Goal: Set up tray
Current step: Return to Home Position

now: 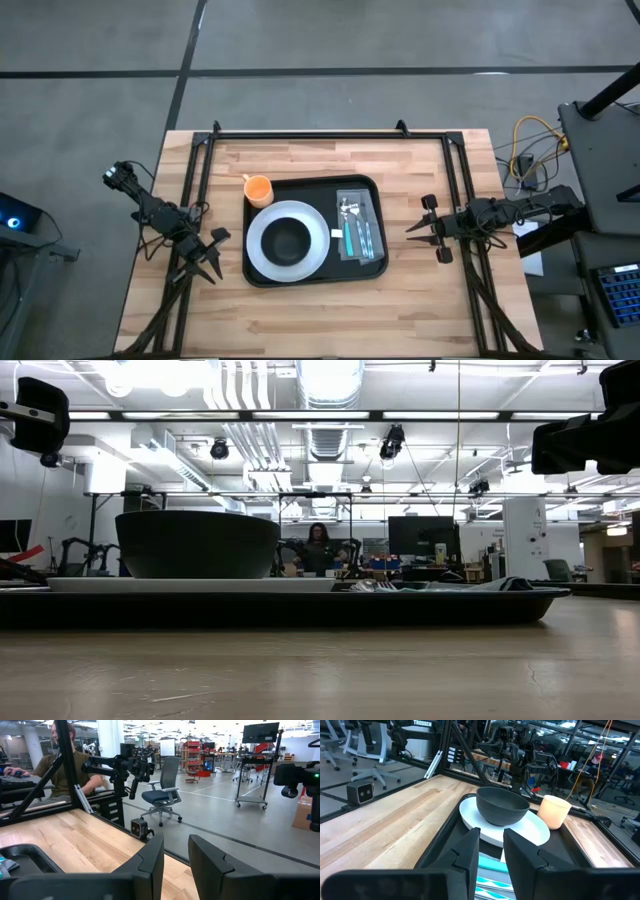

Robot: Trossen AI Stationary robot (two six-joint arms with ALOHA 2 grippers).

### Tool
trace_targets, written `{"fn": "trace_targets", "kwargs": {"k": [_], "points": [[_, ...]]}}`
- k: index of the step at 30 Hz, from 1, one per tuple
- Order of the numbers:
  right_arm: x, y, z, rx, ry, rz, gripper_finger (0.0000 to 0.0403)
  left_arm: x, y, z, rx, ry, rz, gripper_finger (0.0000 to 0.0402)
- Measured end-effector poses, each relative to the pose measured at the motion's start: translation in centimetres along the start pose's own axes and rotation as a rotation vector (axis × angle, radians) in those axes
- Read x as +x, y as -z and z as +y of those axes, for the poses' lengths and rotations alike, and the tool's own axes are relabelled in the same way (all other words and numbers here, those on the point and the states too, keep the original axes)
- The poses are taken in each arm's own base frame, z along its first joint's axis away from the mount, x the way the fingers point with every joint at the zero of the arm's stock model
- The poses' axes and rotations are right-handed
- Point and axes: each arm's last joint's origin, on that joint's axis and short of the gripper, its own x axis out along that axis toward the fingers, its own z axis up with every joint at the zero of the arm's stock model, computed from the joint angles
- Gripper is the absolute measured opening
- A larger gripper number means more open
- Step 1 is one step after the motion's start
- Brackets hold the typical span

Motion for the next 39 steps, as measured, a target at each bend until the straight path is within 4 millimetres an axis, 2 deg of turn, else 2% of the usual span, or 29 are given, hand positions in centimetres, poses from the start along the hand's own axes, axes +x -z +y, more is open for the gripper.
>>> {"fn": "trace_targets", "kwargs": {"k": [8,20,31,39], "points": [[0.0,0.0,0.0,0.0,0.0,0.0,0.0068,0.0,0.0,0.0,0.0,0.0,0.0,0.0071],[0.0,0.0,0.0,0.0,0.0,0.0,0.0082,0.0,0.0,0.0,0.0,0.0,0.0,0.0071],[0.0,0.0,0.0,0.0,0.0,0.0,0.0068,0.0,0.0,0.0,0.0,0.0,0.0,0.0071],[0.0,0.0,0.0,0.0,0.0,0.0,0.0078,0.0,0.0,0.0,0.0,0.0,0.0,0.0071]]}}
